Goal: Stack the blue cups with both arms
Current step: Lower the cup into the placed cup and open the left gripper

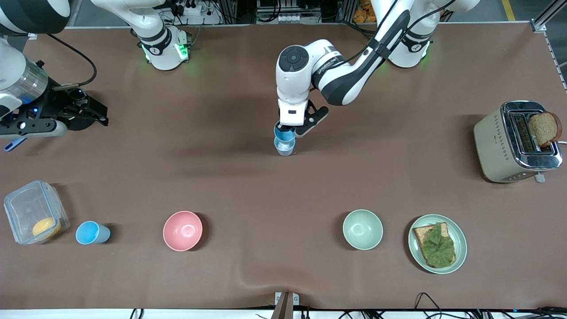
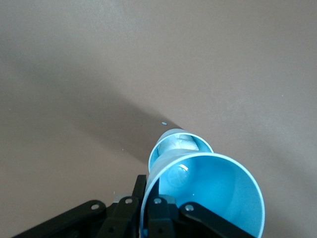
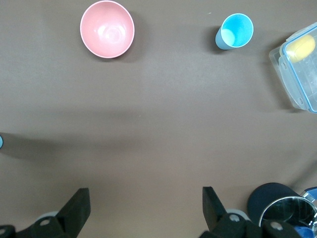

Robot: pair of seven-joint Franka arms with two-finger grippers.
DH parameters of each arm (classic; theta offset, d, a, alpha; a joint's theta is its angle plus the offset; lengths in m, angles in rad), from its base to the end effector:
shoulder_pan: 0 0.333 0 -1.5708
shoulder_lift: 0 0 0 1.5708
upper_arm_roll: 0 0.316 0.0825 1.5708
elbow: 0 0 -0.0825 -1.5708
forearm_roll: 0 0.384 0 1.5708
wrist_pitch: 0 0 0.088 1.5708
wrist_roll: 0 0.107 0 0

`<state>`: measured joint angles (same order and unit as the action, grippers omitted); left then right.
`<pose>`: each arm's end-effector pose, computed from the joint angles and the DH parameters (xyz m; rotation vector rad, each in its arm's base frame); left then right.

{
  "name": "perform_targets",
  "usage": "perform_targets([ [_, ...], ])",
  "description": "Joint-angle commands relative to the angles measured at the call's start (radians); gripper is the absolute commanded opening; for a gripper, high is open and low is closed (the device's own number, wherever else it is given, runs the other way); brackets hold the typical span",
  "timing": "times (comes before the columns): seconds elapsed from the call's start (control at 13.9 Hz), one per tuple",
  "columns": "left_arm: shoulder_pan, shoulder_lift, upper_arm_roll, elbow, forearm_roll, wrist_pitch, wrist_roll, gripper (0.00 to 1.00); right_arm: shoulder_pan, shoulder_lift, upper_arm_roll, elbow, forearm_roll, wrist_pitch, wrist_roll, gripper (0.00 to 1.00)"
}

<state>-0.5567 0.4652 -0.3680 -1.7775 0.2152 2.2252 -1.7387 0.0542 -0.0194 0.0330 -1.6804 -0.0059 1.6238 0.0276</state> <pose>0.4155 -0.5059 0.3130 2.9234 1.1026 0.0224 0.5481 0.0475 0.5879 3.1310 0.0940 -0.0576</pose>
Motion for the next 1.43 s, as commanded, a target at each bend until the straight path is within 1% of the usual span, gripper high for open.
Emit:
perform_targets([
  [0.0,-0.006,0.007,0.004,0.001,0.039,0.022,-0.041,0.0,-0.02,-0.005,0.021,0.005,-0.019,-0.012,-0.006,1.0],
  [0.5,-0.006,0.041,0.004,0.006,0.076,0.06,-0.045,0.0,-0.019,-0.007,0.022,0.005,-0.019,-0.013,-0.006,1.0],
  [0.57,-0.006,0.041,0.004,0.007,0.076,0.062,-0.045,0.1,-0.019,-0.005,0.022,0.005,-0.019,-0.012,-0.006,1.0],
  [0.65,-0.005,0.041,0.004,0.012,0.076,0.062,-0.045,0.48,-0.017,-0.005,0.021,0.005,-0.019,-0.013,-0.006,1.0],
  [0.72,-0.003,0.046,0.004,0.018,0.076,0.062,-0.042,0.91,-0.019,-0.005,0.022,0.005,-0.019,-0.013,-0.006,1.0],
  [0.79,-0.003,0.047,0.004,0.026,0.076,0.062,-0.042,1.0,-0.019,-0.005,0.021,0.005,-0.019,-0.012,-0.006,1.0],
  [1.0,-0.002,0.035,0.004,0.03,0.076,0.059,-0.036,1.0,-0.019,-0.005,0.022,0.005,-0.019,-0.013,-0.006,1.0],
  [1.15,0.006,0.017,0.006,0.052,0.076,0.033,-0.03,1.0,-0.014,-0.005,0.022,0.005,-0.019,-0.013,-0.006,1.0],
  [1.36,0.015,-0.019,0.014,0.134,0.076,-0.094,0.02,1.0,-0.014,-0.005,0.022,0.005,-0.019,-0.013,-0.006,1.0],
])
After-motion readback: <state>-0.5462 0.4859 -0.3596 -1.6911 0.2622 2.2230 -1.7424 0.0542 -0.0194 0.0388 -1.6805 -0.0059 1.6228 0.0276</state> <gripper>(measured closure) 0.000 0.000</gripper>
